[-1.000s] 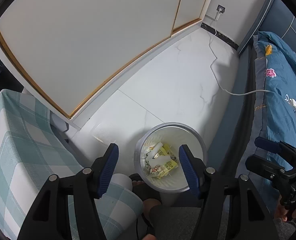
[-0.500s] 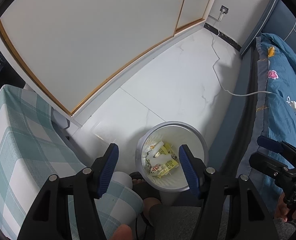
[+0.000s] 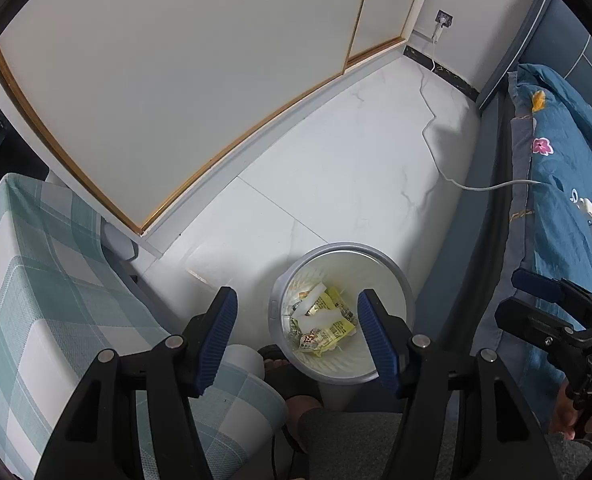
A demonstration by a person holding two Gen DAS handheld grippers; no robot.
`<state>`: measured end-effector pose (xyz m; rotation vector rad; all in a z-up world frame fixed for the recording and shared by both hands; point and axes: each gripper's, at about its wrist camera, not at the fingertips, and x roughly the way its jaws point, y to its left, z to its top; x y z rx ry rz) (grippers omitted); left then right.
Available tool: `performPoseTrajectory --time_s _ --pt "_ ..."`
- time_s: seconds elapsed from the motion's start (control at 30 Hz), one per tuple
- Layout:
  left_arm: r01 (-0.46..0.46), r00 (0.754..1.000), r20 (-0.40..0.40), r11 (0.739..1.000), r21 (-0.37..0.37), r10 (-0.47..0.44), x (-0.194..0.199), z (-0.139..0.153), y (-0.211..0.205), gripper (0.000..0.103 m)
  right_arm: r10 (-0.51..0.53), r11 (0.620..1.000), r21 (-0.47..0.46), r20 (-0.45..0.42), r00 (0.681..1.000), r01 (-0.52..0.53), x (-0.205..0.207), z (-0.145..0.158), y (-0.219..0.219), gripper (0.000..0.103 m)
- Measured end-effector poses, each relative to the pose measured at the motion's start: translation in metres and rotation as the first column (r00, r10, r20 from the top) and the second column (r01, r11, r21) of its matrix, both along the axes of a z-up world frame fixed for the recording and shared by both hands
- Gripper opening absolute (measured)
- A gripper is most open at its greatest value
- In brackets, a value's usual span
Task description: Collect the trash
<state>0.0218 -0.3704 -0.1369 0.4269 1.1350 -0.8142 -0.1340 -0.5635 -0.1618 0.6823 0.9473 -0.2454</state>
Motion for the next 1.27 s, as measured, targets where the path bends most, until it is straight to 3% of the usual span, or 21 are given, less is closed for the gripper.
performPoseTrajectory --time_s 1.03,1.27 --pt "-0.021 1.0 -0.003 1.0 -0.009 0.021 0.0069 -0.0029 0.0015 0.059 -0.003 1.0 -0.001 0.008 1.0 0.003 0.001 0.0018 0.0003 0.095" --pt "-0.043 0.999 -0.001 0.998 -0.049 0.043 0.0093 0.0035 0.0071 0.059 0.007 1.0 -0.011 0.028 1.0 -0.007 0.0029 0.0089 0.0035 0.095"
